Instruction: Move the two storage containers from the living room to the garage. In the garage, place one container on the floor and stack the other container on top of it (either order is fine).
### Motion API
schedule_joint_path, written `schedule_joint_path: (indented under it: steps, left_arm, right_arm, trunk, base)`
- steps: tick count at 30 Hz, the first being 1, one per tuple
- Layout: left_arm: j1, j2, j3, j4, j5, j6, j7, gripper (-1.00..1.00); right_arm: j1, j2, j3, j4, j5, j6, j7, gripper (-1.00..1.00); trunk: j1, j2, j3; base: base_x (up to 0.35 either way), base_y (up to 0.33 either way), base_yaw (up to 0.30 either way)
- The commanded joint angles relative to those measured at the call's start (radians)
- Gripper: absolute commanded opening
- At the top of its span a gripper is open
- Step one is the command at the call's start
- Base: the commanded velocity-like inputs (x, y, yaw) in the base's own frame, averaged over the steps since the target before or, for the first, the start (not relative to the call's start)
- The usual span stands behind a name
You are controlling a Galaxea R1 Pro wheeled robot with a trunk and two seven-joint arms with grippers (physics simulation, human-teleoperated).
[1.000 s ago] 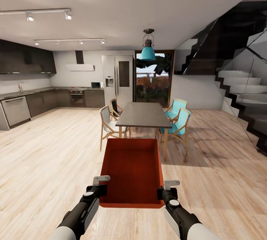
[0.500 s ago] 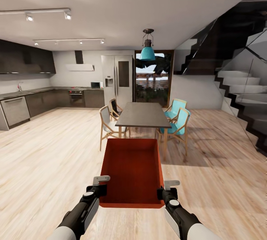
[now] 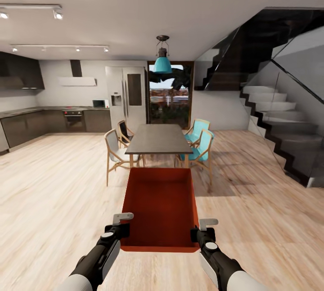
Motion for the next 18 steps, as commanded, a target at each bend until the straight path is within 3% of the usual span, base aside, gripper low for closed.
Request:
schedule_joint_path:
  steps: [1, 18]
  left_arm:
    - [-0.001, 0.000, 0.014, -0.035, -0.009, -0.030, 0.015, -1.00]
    - [-0.001, 0.000, 0.013, -0.035, -0.009, -0.030, 0.015, -1.00]
  right_arm:
    - [0.000, 0.000, -0.007, 0.002, -0.014, -0.005, -0.006, -1.00]
    - [0.000, -0.001, -0.007, 0.002, -0.014, -0.005, -0.006, -1.00]
  trunk:
    - [0.000, -0.001, -0.002]
    - [0.000, -0.001, 0.004]
  base:
    - [0.000, 0.000, -0.242]
    - [0.000, 0.000, -0.242]
